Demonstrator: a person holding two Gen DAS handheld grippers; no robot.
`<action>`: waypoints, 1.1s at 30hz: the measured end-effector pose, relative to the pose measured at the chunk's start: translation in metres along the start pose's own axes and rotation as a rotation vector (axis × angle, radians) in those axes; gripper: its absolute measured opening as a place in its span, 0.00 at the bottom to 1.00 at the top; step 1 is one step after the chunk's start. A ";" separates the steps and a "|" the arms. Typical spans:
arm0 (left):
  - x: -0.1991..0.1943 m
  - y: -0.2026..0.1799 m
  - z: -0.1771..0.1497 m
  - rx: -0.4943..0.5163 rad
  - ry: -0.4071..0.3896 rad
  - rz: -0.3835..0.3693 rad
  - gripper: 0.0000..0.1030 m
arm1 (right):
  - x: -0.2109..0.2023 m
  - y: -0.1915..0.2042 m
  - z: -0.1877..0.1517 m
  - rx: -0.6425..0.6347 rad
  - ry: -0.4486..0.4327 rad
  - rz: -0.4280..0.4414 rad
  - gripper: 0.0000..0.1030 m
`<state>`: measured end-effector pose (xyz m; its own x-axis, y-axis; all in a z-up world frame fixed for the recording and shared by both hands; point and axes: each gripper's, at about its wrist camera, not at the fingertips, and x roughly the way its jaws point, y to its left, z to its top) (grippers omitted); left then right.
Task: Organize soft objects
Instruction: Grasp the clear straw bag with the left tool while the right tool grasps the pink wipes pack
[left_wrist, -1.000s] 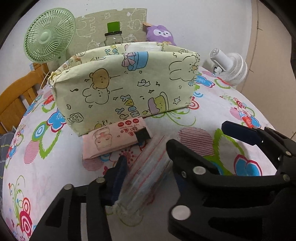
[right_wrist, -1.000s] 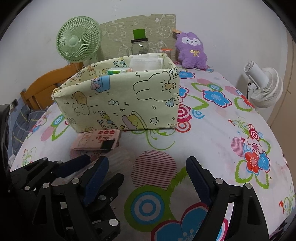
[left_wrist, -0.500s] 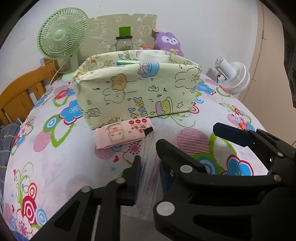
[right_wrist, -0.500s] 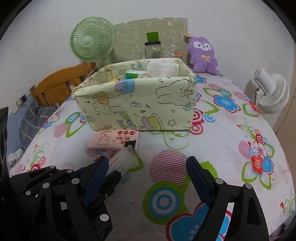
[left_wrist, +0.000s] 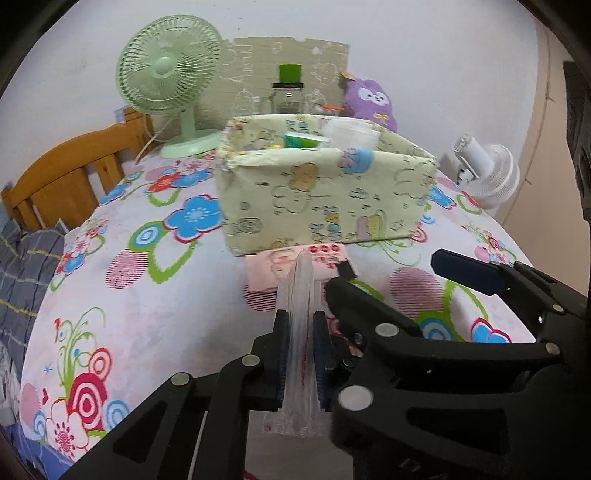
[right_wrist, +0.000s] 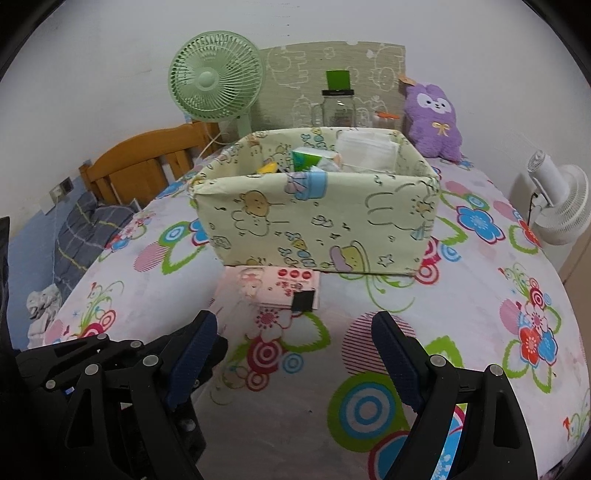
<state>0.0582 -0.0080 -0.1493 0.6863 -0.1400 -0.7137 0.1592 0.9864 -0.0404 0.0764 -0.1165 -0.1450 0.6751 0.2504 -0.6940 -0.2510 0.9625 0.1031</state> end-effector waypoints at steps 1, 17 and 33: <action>0.001 0.003 0.001 -0.008 0.000 0.008 0.10 | 0.001 0.001 0.002 -0.005 0.000 0.003 0.85; 0.031 0.030 0.014 -0.089 0.030 0.069 0.10 | 0.043 0.010 0.026 -0.100 0.042 0.043 0.85; 0.043 0.038 0.024 -0.081 0.028 0.107 0.10 | 0.072 0.007 0.038 -0.078 0.096 0.119 0.85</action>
<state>0.1107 0.0214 -0.1648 0.6763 -0.0323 -0.7360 0.0272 0.9995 -0.0189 0.1497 -0.0878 -0.1671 0.5692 0.3476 -0.7451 -0.3806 0.9147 0.1360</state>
